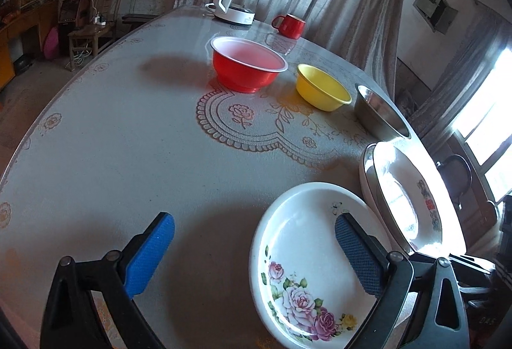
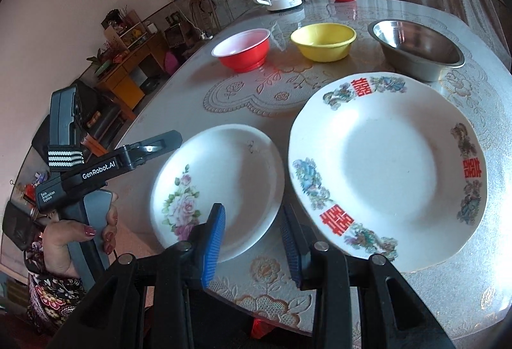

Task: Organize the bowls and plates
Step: 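Reach both grippers to the rim of the pink-rose plate and close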

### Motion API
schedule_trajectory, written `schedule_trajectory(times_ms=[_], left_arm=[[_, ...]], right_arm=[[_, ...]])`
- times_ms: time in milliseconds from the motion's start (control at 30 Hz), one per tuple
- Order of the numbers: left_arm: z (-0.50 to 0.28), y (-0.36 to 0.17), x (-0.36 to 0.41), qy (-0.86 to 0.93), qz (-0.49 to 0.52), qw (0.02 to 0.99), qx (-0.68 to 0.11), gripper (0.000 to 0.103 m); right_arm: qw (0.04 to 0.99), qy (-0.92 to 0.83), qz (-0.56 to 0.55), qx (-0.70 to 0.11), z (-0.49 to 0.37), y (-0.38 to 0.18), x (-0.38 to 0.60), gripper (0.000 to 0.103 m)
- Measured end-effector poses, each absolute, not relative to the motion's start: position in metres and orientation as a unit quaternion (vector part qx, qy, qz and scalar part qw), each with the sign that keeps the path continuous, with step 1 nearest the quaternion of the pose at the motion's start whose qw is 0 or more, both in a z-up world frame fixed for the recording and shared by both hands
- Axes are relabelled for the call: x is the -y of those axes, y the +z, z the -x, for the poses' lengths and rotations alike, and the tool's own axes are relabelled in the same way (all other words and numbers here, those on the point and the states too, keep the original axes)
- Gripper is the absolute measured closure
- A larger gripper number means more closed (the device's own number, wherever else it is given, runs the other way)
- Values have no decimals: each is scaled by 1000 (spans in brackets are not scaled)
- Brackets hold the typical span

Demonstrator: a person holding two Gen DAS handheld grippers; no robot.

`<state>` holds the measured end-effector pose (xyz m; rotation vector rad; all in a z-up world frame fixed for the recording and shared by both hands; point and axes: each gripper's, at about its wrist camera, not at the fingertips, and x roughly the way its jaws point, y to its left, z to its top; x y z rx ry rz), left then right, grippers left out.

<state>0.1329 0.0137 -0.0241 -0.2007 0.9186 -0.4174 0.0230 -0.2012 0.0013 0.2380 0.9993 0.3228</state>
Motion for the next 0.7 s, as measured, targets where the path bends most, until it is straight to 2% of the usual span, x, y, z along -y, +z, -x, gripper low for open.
schedule_trajectory(times_ms=[200, 300, 367, 500, 567, 700], left_arm=[[-129, -29, -10, -219, 83, 862, -449, 12], [-129, -33, -7, -225, 71, 859, -455, 20], [-129, -36, -5, -235, 69, 853, -460, 34], [-127, -39, -1, -245, 51, 851, -463, 46], [-126, -40, 0, -248, 43, 850, -463, 63], [-128, -40, -8, -241, 47, 851, -464, 65]], right_arm=[[844, 149, -108, -504, -23, -14, 193, 68], [840, 150, -105, -511, -24, -20, 190, 68], [838, 152, -106, -514, -25, -24, 188, 68], [835, 162, -101, -516, -29, -32, 181, 69], [836, 160, -99, -516, -31, -36, 180, 69], [839, 161, -94, -511, -42, -36, 176, 74]])
